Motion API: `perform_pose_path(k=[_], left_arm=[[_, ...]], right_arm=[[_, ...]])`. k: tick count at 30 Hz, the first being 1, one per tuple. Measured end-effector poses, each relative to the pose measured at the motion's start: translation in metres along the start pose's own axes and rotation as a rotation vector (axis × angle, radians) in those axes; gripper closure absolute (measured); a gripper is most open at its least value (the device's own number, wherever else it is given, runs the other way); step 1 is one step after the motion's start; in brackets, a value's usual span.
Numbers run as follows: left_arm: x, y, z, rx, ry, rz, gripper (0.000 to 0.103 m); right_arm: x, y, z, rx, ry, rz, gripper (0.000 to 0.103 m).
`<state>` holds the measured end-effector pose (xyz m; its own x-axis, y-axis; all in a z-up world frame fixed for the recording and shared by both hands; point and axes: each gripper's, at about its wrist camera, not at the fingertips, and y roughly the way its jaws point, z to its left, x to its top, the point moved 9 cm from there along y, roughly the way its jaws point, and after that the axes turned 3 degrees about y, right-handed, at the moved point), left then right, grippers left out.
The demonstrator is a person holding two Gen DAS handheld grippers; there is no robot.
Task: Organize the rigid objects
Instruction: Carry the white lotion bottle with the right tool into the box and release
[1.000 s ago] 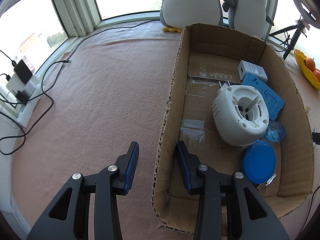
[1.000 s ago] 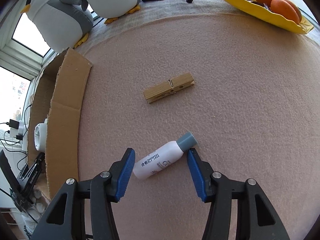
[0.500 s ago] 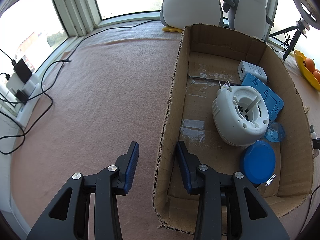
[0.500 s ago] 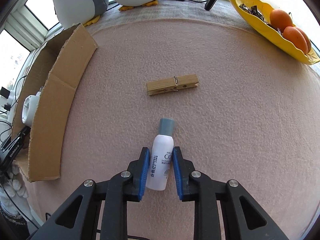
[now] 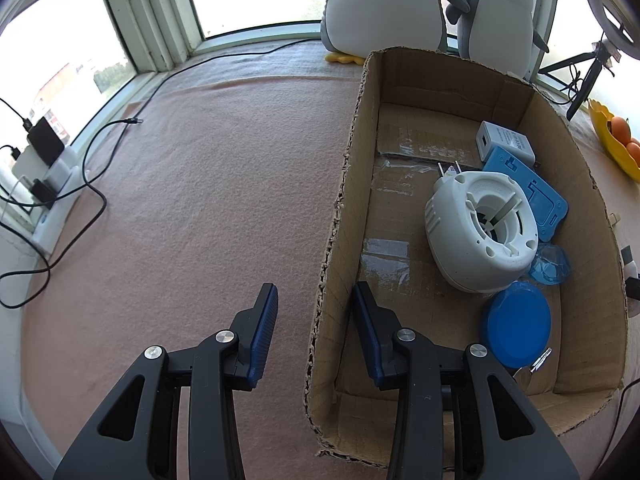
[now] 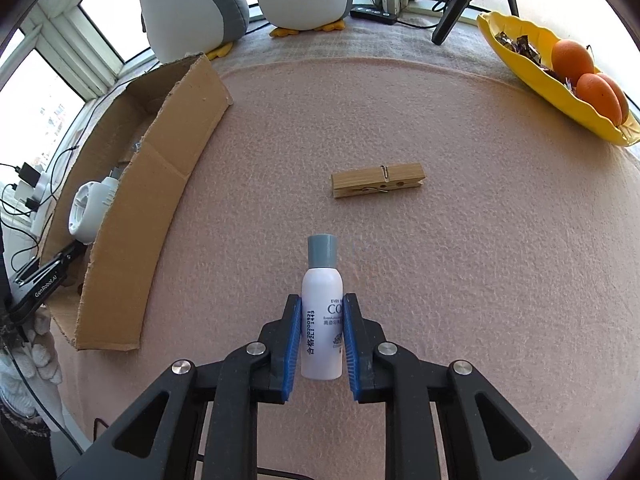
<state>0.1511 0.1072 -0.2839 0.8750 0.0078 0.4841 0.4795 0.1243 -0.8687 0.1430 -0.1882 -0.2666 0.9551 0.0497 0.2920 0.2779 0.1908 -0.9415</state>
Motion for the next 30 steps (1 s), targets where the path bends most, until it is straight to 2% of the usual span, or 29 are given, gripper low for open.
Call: perform_pose_path(k=[5,10,16,30], left_arm=[[0.0,0.0,0.0,0.0,0.001,0.0,0.065],[0.0,0.0,0.0,0.0,0.001,0.0,0.065],[0.0,0.0,0.0,-0.001,0.0,0.0,0.065],[-0.001,0.0,0.0,-0.001,-0.001,0.0,0.065]], right_arm=[[0.014,-0.013,0.024,0.015,-0.049,-0.051,0.085],[0.029,-0.032,0.065,0.078,-0.112,-0.1,0.085],[0.03,-0.037,0.107,0.123,-0.186,-0.111,0.085],[0.025,-0.03,0.171,0.188,-0.293,-0.096,0.085]])
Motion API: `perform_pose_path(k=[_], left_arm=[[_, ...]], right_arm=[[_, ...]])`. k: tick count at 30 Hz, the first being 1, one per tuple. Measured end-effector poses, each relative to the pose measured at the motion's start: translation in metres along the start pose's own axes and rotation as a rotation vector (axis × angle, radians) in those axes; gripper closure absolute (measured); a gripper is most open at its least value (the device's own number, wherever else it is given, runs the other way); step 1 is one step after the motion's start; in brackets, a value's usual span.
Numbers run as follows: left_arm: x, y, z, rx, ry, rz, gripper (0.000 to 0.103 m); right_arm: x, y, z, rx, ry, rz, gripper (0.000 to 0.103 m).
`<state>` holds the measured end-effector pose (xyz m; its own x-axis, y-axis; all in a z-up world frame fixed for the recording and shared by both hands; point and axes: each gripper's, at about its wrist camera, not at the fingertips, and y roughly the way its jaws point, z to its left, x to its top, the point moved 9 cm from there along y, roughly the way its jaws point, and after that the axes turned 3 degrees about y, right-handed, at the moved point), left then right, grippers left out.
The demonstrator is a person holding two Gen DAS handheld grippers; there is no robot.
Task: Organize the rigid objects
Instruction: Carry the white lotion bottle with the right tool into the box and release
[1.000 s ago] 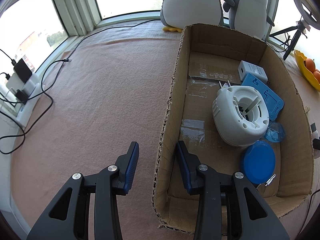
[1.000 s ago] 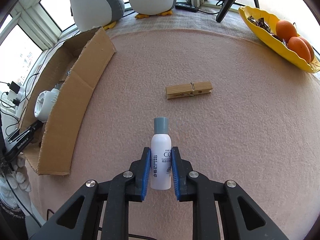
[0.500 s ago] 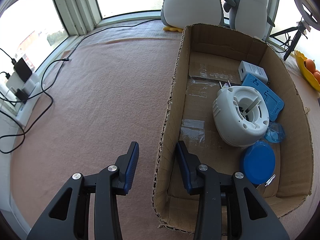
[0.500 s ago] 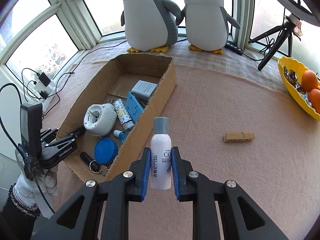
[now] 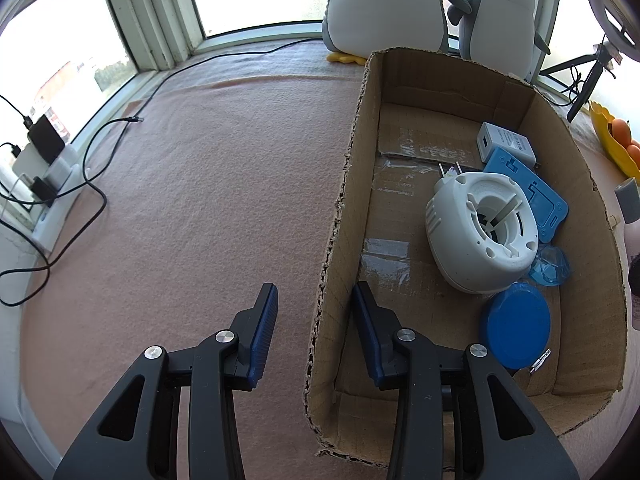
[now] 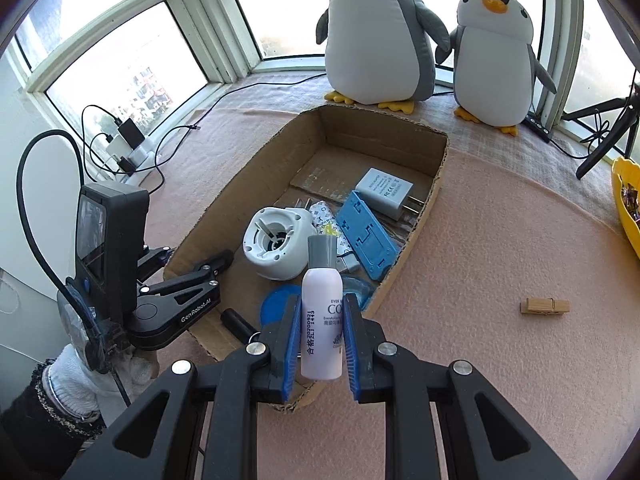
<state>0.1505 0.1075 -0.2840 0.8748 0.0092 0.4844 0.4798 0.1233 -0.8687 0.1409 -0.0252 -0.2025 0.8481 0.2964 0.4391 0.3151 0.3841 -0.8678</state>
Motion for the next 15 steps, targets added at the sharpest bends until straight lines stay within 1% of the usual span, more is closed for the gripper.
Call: perform_pose_path(k=[6,13,14,15], left_arm=[[0.0,0.0,0.0,0.0,0.001,0.0,0.065],[0.0,0.0,0.0,0.0,0.001,0.0,0.065],[0.0,0.0,0.0,0.0,0.001,0.0,0.065],[0.0,0.0,0.0,0.0,0.0,0.0,0.065]], right_arm=[[0.0,0.01,0.015,0.01,-0.03,0.013,0.085],[0.0,0.013,0.019,0.014,-0.042,0.012,0.085],[0.001,0.013,0.019,0.016,-0.043,0.011,0.082],[0.001,0.012,0.019,0.016,-0.043,0.004,0.074]])
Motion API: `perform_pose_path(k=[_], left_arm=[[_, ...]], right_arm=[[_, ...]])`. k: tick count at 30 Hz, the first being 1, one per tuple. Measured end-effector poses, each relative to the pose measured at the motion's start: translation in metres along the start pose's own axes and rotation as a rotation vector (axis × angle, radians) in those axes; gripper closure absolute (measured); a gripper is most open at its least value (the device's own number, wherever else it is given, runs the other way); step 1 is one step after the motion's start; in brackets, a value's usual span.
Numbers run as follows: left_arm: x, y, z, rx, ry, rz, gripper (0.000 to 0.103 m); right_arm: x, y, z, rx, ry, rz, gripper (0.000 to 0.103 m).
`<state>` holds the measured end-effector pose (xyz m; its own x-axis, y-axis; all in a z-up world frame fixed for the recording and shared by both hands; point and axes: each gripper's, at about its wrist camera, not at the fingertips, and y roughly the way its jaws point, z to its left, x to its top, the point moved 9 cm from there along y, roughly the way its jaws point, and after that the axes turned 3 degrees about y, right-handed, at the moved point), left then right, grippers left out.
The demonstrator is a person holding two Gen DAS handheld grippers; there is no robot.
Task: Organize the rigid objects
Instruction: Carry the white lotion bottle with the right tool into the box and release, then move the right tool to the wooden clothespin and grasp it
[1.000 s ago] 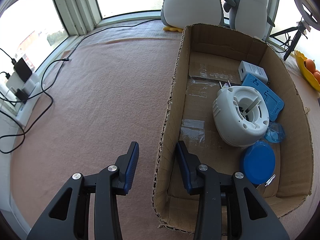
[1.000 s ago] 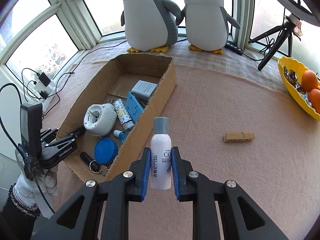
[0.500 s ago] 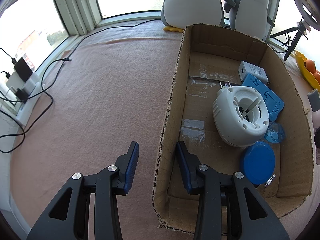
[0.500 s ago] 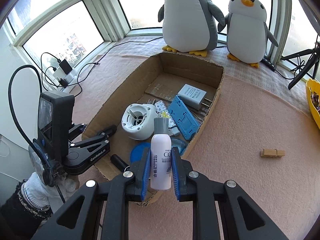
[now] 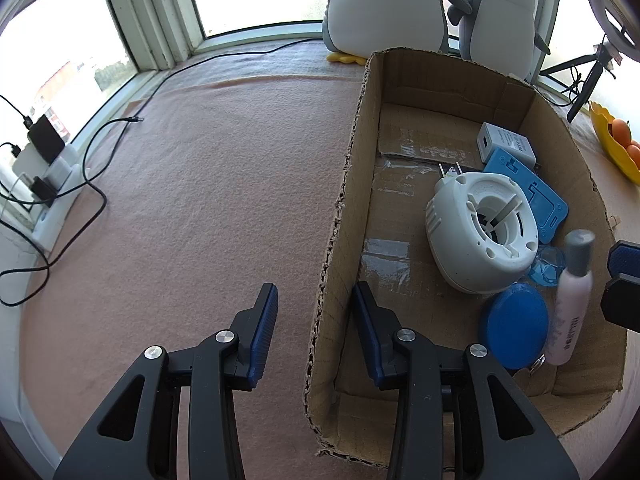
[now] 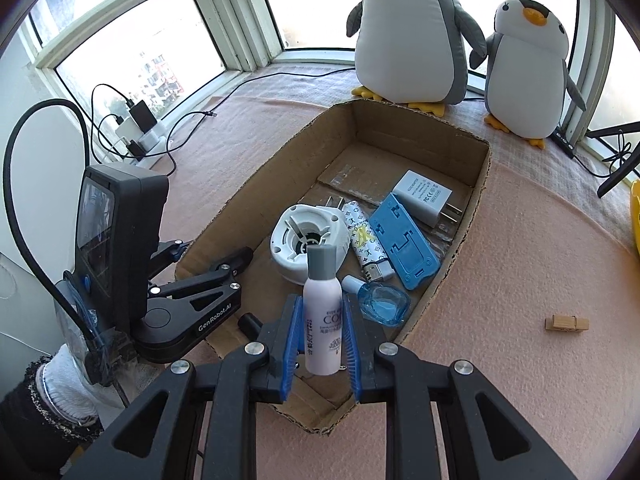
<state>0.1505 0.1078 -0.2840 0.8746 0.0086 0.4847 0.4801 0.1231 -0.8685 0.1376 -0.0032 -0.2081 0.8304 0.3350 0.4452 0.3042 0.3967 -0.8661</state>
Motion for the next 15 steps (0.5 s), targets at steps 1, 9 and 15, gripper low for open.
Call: perform_pose_path(k=[1,9,15], left_arm=[[0.0,0.0,0.0,0.0,0.0,0.0,0.065],[0.0,0.0,0.0,0.0,0.0,0.0,0.065],[0.0,0.0,0.0,0.0,0.0,0.0,0.065]], right_arm=[[0.001,-0.001,0.0,-0.005,-0.001,-0.009,0.069],[0.004,-0.007,-0.005,-0.012,0.017,-0.028,0.058],[0.003,-0.009,-0.011,-0.015,0.045,-0.029,0.058]])
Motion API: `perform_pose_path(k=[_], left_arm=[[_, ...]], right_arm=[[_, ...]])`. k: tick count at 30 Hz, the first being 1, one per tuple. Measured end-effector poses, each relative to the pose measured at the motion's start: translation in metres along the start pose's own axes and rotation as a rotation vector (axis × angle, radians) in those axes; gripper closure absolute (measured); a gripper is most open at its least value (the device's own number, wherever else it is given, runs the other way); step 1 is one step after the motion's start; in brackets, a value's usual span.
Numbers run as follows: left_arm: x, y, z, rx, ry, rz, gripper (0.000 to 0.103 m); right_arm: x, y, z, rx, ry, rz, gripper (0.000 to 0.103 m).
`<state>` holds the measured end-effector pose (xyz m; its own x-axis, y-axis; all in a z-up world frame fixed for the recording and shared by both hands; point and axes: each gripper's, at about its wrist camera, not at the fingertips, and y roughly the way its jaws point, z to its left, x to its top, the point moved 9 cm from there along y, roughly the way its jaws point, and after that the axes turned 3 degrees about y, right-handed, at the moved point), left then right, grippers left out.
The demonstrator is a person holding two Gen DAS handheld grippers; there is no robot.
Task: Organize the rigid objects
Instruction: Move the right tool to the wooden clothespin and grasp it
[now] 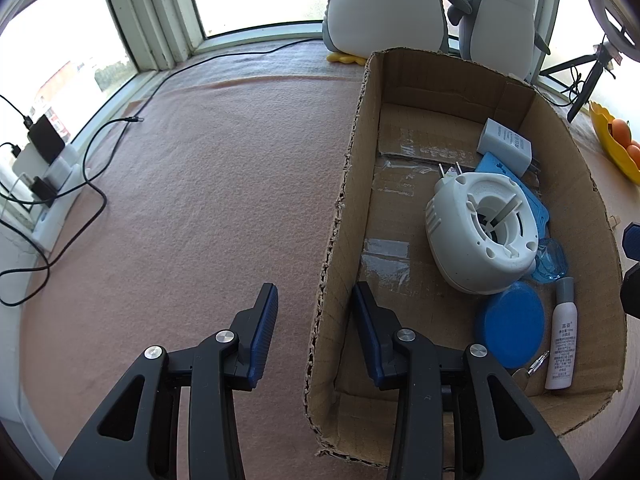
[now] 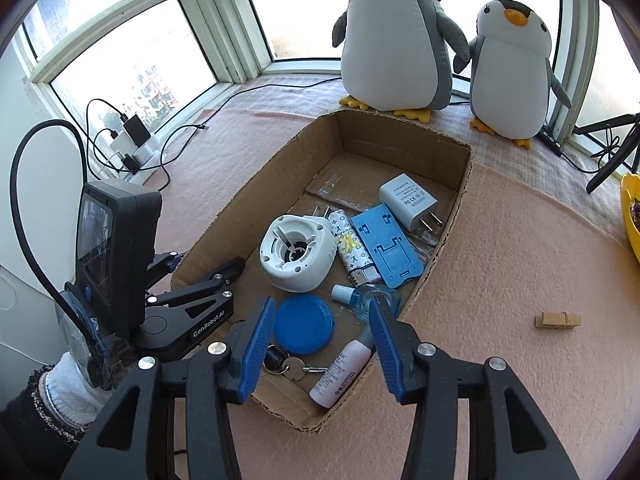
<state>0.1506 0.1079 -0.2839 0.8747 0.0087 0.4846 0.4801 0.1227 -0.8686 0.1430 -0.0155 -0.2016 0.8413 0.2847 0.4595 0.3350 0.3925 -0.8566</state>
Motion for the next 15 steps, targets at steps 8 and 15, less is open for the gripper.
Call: perform_pose_path(k=[8,15], left_arm=[[-0.001,0.0,0.0,0.0,0.001,0.0,0.065],[-0.001,0.0,0.0,0.0,0.001,0.0,0.065]], right_arm=[[-0.001,-0.012,-0.044,-0.013,0.14,-0.021,0.058],[-0.011,-0.015,-0.109,-0.083,0.33,-0.008,0.058]])
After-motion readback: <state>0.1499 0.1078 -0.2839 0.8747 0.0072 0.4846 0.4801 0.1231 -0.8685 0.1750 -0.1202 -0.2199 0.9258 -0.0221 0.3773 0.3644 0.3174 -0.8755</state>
